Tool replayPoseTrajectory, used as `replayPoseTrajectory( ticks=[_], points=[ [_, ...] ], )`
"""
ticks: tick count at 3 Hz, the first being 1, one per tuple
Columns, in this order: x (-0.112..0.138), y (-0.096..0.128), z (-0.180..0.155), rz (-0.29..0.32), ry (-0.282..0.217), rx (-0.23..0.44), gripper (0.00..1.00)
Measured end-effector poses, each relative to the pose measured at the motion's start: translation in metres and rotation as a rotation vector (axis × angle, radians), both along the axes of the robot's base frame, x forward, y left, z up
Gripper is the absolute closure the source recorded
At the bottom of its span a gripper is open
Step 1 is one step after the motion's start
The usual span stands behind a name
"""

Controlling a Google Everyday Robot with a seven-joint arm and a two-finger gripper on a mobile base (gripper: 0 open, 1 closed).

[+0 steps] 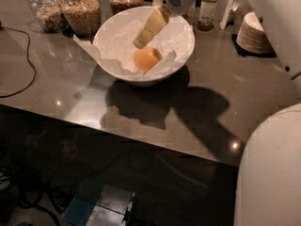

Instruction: Pick orange from white bowl

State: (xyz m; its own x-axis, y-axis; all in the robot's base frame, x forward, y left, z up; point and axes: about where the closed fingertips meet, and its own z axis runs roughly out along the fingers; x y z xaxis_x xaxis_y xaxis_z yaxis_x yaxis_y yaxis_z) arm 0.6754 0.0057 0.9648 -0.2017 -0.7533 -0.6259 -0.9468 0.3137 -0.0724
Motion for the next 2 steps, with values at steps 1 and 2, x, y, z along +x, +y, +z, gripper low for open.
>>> replayPoseTrajectory(
  ticks=[1, 2],
  points=[
    [0.005, -0.003, -0.014, -0.035, 0.024, 0.011, 0.02],
    [0.012, -0.001, -0.030, -0.089, 0.045, 0.029, 0.13]
  ],
)
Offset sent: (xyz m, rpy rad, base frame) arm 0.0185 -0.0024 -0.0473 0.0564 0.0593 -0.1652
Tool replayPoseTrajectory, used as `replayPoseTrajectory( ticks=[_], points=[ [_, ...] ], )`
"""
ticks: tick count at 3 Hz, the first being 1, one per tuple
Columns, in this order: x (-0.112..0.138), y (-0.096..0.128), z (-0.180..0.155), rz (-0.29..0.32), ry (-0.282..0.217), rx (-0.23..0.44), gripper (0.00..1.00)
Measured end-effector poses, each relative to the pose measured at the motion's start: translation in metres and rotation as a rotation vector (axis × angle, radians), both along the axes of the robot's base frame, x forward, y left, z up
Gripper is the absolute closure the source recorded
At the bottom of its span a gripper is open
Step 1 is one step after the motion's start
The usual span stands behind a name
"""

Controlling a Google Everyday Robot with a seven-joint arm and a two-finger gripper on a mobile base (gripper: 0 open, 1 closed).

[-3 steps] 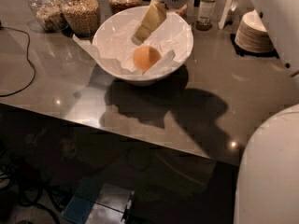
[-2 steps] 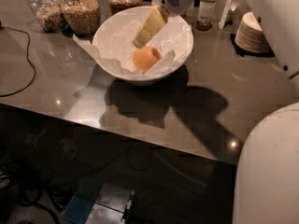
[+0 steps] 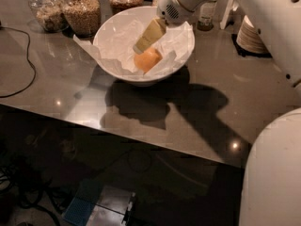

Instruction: Pick orange from white bowl

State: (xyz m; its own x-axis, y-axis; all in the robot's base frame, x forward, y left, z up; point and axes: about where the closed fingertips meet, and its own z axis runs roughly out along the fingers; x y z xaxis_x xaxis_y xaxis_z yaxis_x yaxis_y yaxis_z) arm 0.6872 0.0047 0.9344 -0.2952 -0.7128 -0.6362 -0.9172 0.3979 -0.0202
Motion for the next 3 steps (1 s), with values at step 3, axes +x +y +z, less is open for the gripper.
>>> replayPoseTrajectory(
  ticks=[3],
  points=[
    [0.003, 0.007, -0.050, -0.079, 0.054, -0.088, 0.10]
  ],
)
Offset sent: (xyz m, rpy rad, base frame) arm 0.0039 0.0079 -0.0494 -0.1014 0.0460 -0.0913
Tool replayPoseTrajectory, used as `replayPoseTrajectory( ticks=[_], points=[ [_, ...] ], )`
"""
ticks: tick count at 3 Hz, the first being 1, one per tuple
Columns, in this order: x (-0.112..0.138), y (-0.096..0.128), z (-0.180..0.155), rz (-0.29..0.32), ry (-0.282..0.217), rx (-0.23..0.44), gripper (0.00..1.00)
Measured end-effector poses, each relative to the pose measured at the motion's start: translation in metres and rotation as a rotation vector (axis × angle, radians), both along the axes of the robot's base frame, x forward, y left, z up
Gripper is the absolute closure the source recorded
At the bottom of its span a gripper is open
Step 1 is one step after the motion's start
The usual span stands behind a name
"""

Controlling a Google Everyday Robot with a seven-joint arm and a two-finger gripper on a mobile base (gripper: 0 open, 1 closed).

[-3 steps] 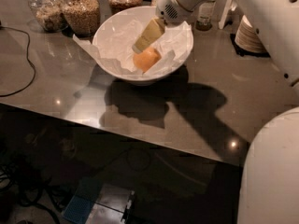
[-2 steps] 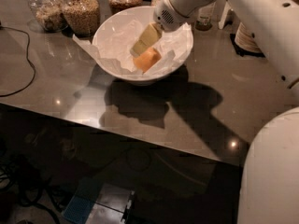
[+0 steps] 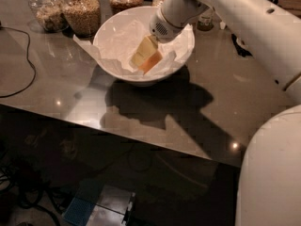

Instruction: Pick orange from white bowl

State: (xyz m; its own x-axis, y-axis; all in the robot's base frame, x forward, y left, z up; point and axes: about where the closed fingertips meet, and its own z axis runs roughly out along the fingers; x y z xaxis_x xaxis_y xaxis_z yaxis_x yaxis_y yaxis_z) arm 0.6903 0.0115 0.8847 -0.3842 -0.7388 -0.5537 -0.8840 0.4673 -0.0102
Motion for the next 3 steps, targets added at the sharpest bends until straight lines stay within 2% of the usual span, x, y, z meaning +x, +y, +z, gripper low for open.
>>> replayPoseTrajectory(
  ticks=[3],
  points=[
    [-0.001, -0.014, -0.042, -0.084, 0.059, -0.075, 0.23]
  ],
)
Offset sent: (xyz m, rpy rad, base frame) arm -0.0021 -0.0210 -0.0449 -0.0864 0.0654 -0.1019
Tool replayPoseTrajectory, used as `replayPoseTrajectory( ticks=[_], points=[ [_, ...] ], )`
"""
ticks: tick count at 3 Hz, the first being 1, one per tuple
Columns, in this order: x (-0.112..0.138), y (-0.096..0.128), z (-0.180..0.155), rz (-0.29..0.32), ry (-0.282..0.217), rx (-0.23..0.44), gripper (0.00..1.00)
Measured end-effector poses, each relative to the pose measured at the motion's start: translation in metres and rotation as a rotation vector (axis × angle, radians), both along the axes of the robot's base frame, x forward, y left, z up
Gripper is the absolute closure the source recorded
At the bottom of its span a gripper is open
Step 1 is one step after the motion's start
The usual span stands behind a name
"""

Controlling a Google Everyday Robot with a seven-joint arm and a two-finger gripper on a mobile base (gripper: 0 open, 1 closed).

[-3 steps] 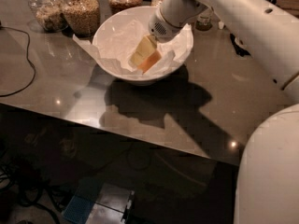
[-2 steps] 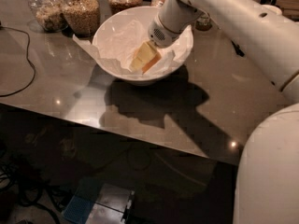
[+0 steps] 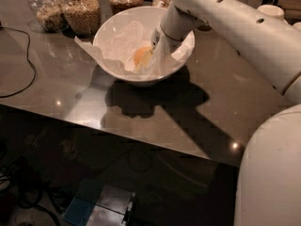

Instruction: Pick orange from white bowl

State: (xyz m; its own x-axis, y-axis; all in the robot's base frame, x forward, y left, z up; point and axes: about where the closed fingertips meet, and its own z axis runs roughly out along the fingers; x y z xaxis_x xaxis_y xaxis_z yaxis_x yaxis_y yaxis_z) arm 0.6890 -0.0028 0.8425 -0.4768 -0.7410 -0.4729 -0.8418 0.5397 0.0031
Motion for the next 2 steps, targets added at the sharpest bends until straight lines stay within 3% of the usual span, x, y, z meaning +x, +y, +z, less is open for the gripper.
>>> replayPoseTrajectory(
  ticks=[1, 2],
  points=[
    [0.0018, -0.0003, -0.0053, -0.011, 0.005, -0.006, 0.39],
    [0.0091, 0.0086, 0.0013, 0.008, -0.017, -0.005, 0.36]
  ],
)
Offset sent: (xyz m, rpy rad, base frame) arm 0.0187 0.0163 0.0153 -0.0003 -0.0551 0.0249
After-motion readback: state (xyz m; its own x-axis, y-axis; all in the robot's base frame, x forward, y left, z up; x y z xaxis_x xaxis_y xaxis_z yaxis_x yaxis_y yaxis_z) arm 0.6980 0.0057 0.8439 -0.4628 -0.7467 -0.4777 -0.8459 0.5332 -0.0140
